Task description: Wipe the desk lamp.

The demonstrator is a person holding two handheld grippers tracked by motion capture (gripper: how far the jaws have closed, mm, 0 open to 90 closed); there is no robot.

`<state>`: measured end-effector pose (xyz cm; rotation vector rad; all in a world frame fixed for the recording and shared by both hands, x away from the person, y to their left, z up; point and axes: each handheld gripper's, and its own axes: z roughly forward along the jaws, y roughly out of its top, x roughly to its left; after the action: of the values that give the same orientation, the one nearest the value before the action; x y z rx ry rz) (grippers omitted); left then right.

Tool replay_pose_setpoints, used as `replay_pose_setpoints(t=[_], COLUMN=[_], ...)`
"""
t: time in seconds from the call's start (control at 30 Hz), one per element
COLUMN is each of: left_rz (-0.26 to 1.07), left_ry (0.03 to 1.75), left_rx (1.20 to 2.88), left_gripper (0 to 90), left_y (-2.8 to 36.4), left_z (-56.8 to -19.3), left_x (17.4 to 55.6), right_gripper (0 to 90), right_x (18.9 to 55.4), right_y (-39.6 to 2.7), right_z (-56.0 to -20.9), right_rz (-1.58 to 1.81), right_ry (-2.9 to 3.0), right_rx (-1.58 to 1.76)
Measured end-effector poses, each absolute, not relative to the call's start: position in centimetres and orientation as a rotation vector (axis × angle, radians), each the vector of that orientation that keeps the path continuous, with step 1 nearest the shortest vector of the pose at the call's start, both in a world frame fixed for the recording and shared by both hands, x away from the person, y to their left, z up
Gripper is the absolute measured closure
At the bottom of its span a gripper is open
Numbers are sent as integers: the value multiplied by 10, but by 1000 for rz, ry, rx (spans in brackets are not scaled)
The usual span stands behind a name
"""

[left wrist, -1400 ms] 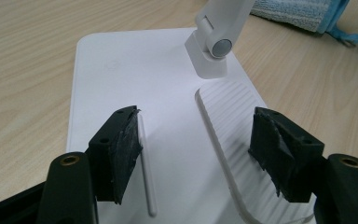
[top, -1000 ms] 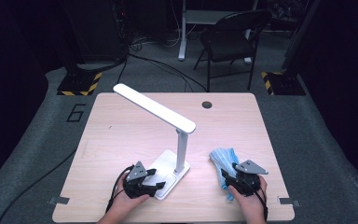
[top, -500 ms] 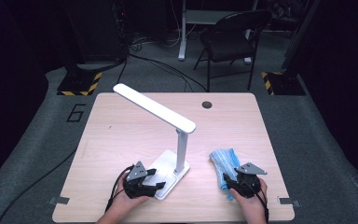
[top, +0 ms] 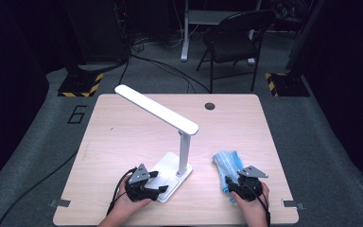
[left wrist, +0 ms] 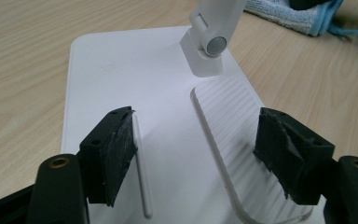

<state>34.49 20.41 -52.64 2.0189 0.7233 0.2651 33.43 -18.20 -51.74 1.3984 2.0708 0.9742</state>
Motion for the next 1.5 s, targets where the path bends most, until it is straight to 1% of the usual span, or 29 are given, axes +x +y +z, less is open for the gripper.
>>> replay_pose_setpoints(t=[0.1,0.17,0.23,0.43,0.7,1.07,1.5], left_rz=[263,263,262,263,266,272,270], left_ry=[725,726,726,727,727,727,729], left_rx=[2018,2018,2018,2017,2021,2024,2023], left_gripper=[280,281,280,280,279,280,279], left_y=[204,204,204,204,204,204,204], left_z=[-526,-526,-526,-526,-526,-526,-526], left_x=[345,345,345,345,344,344,344], right_gripper=[498,556,595,666,675,677,683], right_x=[336,336,337,337,333,330,324], right_y=[-181,-181,-179,-176,-159,-133,-105], right_z=[-518,-518,-518,-515,-501,-491,-490], right_rz=[967,970,969,1000,1115,1177,1244], right_ry=[2085,2097,2109,2095,2104,2176,2304], right_rx=[1398,1385,1385,1376,1334,1282,1155])
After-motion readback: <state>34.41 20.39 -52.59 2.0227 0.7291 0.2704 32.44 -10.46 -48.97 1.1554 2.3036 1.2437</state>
